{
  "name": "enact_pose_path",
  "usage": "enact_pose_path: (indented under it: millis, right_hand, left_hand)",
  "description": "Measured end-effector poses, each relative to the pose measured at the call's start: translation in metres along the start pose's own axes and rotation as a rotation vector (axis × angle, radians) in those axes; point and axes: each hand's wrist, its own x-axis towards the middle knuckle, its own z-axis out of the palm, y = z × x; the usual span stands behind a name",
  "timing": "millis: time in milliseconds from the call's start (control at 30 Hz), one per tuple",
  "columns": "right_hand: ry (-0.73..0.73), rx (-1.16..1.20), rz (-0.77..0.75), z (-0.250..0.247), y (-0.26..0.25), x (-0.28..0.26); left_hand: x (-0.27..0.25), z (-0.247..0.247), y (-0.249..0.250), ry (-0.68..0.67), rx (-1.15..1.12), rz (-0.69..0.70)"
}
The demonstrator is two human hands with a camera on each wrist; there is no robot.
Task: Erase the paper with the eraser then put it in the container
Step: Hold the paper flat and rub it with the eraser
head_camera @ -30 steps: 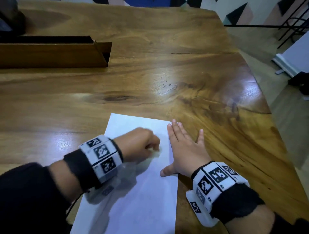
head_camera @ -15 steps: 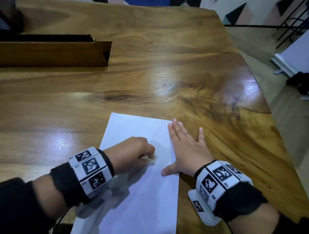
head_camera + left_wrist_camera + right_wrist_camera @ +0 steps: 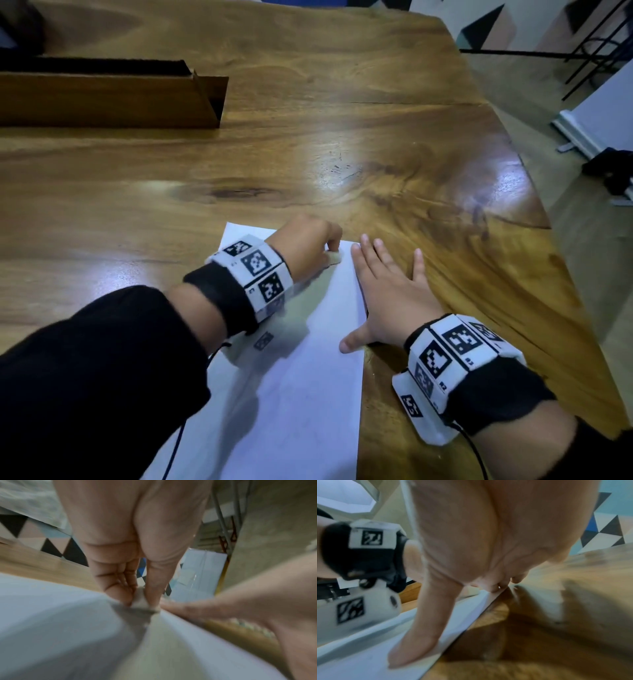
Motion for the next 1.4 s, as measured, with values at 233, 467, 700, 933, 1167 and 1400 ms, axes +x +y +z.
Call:
enact_pose_path:
  millis: [233, 467, 700, 933, 1167, 1400]
  right_hand:
    - [-0.002, 0.022, -0.003, -0.001, 0.0, -0.002]
    - [0.008, 0.012, 0.004, 0.0, 0.001, -0.001]
    - [-0.005, 0.017, 0.009, -0.001, 0.0, -0.002]
    - [-0.009, 0.019, 0.017, -0.002, -0.001, -0.002]
    - [-0.022, 0.009, 0.013, -0.002, -0.002, -0.002]
    - [-0.023, 0.005, 0.018, -0.002, -0.003, -0.001]
  left_hand:
    - [-0.04, 0.005, -0.009, -0.417, -0.013, 0.15]
    - [-0.01, 0.006, 0.001, -0.143, -0.032, 0.085]
    - [-0.021, 0.006, -0.003, -0.321, -0.034, 0.153]
    - [-0.041, 0.013, -0.009, -0.348, -0.035, 0.154]
    - [-0.03, 0.003, -0.016, -0.097, -0.052, 0.018]
    - [-0.077, 0.019, -0.021, -0.35, -0.084, 0.139]
